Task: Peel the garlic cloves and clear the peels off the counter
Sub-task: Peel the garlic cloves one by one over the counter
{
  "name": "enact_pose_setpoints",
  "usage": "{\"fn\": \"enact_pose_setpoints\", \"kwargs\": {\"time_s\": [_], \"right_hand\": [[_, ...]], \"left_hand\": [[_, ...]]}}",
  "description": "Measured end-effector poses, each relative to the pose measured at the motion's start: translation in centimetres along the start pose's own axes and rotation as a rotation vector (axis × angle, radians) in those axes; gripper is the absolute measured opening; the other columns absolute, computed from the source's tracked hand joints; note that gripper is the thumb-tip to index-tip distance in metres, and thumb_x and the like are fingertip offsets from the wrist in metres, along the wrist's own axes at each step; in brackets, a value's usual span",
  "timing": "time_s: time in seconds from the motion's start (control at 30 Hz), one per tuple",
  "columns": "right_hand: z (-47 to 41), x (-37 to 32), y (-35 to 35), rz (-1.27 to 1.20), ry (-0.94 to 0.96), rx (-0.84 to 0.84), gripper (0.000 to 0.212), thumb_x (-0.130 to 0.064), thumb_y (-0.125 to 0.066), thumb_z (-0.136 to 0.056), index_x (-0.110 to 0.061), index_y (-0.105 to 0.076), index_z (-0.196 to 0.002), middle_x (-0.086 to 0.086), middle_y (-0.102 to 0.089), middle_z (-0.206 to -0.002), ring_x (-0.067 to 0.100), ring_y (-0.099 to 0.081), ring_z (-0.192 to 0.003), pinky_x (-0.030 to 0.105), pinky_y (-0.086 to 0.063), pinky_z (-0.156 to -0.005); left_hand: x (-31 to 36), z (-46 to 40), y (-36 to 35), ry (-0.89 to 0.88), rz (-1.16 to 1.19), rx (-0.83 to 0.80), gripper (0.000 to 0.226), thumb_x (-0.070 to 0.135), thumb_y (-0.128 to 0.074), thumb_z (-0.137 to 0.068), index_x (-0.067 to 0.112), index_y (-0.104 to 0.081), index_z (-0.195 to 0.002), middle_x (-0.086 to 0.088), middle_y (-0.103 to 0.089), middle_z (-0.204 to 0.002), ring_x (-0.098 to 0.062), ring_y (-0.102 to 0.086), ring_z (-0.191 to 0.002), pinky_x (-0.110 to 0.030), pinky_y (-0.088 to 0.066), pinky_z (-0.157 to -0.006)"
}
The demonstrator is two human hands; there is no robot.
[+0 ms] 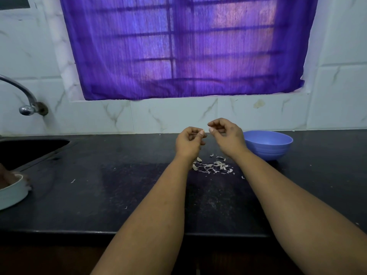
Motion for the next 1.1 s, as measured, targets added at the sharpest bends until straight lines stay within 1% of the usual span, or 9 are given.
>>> {"fn": "enact_pose_setpoints", "kwargs": {"time_s": [0.17,0.3,0.4,0.53,0.67,0.8,0.9,1.0,1.1], "right_hand": [[-0.01,0.46,0.05,-0.033,-0.027,-0.048,0.012,-0.026,-0.075,-0.082,-0.034,-0.068,-0.077,-0.012,-0.072,-0.081,0.007,-0.068,-0.081,0.034,-0.057,-0.082],[0.19,0.16,-0.41,-0.201,-0.081,-0.066,0.011,-0.019,-0.07,-0.087,-0.029,-0.068,-0.081,-0.004,-0.073,-0.08,0.011,-0.07,-0.081,0.043,-0.056,-0.089],[0.51,-0.33,-0.55,-0.265,-0.073,-0.069,0.009,-0.012,-0.074,-0.083,-0.019,-0.068,-0.084,0.007,-0.072,-0.086,0.019,-0.07,-0.083,0.039,-0.056,-0.089],[0.25,0.08,-0.16,-0.237,-0.084,-0.049,0.013,-0.019,-0.077,-0.08,-0.027,-0.067,-0.078,0.0,-0.072,-0.082,0.026,-0.07,-0.087,0.043,-0.056,-0.088],[0.16,0.32,-0.34,-0.193,-0.076,-0.064,0.014,-0.019,-0.074,-0.082,-0.029,-0.065,-0.079,-0.004,-0.07,-0.081,0.022,-0.069,-0.085,0.041,-0.057,-0.087],[-0.09,0.3,-0.37,-0.215,-0.087,-0.113,0.016,-0.011,-0.07,-0.086,-0.024,-0.062,-0.081,-0.002,-0.065,-0.08,0.016,-0.062,-0.081,0.032,-0.054,-0.085],[-0.14,0.44,-0.33,-0.249,-0.108,-0.14,0.014,-0.008,-0.068,-0.087,-0.02,-0.061,-0.083,0.0,-0.064,-0.081,0.015,-0.06,-0.081,0.027,-0.052,-0.082],[-0.16,0.58,-0.4,-0.265,-0.125,-0.134,0.012,-0.009,-0.069,-0.087,-0.018,-0.062,-0.083,0.0,-0.065,-0.08,0.014,-0.061,-0.079,0.028,-0.052,-0.083],[-0.12,0.6,-0.4,-0.283,-0.122,-0.157,0.014,-0.007,-0.068,-0.087,-0.018,-0.061,-0.083,0.0,-0.064,-0.08,0.013,-0.059,-0.079,0.026,-0.052,-0.081]], "left_hand": [[0.09,0.25,-0.04,0.027,0.037,-0.04,0.009,0.015,-0.064,-0.091,0.007,-0.066,-0.096,-0.003,-0.069,-0.083,-0.006,-0.06,-0.059,-0.015,-0.047,-0.055],[0.09,0.27,0.16,0.017,0.023,-0.003,0.006,0.014,-0.064,-0.092,0.008,-0.065,-0.093,-0.004,-0.067,-0.082,-0.008,-0.057,-0.061,-0.014,-0.046,-0.053],[0.09,0.26,0.22,0.014,0.012,0.003,0.006,0.013,-0.062,-0.093,0.008,-0.065,-0.094,-0.003,-0.066,-0.079,-0.008,-0.056,-0.062,-0.014,-0.047,-0.053],[0.01,0.31,-0.01,0.011,-0.016,-0.046,0.015,0.013,-0.059,-0.094,0.005,-0.067,-0.105,-0.001,-0.067,-0.085,-0.005,-0.056,-0.065,-0.013,-0.045,-0.054],[0.0,0.35,0.11,-0.017,-0.012,-0.026,0.016,0.011,-0.066,-0.089,0.003,-0.069,-0.103,-0.002,-0.065,-0.08,-0.004,-0.055,-0.065,-0.01,-0.044,-0.054],[-0.1,0.27,0.22,-0.01,-0.02,-0.045,0.016,0.011,-0.067,-0.089,0.004,-0.07,-0.103,0.0,-0.065,-0.077,-0.004,-0.054,-0.064,-0.01,-0.044,-0.054],[-0.07,0.28,0.06,-0.018,-0.025,-0.065,0.016,0.007,-0.066,-0.089,0.002,-0.069,-0.104,0.002,-0.064,-0.075,0.002,-0.055,-0.059,-0.009,-0.043,-0.054],[-0.01,0.23,0.11,-0.035,-0.027,-0.058,0.016,0.005,-0.066,-0.089,0.0,-0.07,-0.103,0.003,-0.064,-0.072,0.009,-0.054,-0.053,-0.008,-0.043,-0.055],[-0.08,0.16,0.16,-0.046,-0.045,-0.062,0.014,0.006,-0.067,-0.088,0.001,-0.071,-0.101,0.002,-0.064,-0.071,0.008,-0.054,-0.053,-0.009,-0.044,-0.056]]}}
Point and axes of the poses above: each hand's wrist, its own z-axis away from the middle knuckle, its own y-axis out of the back of the hand, x = y × z, the point moved 3 cm from there along -z, towards the middle knuckle
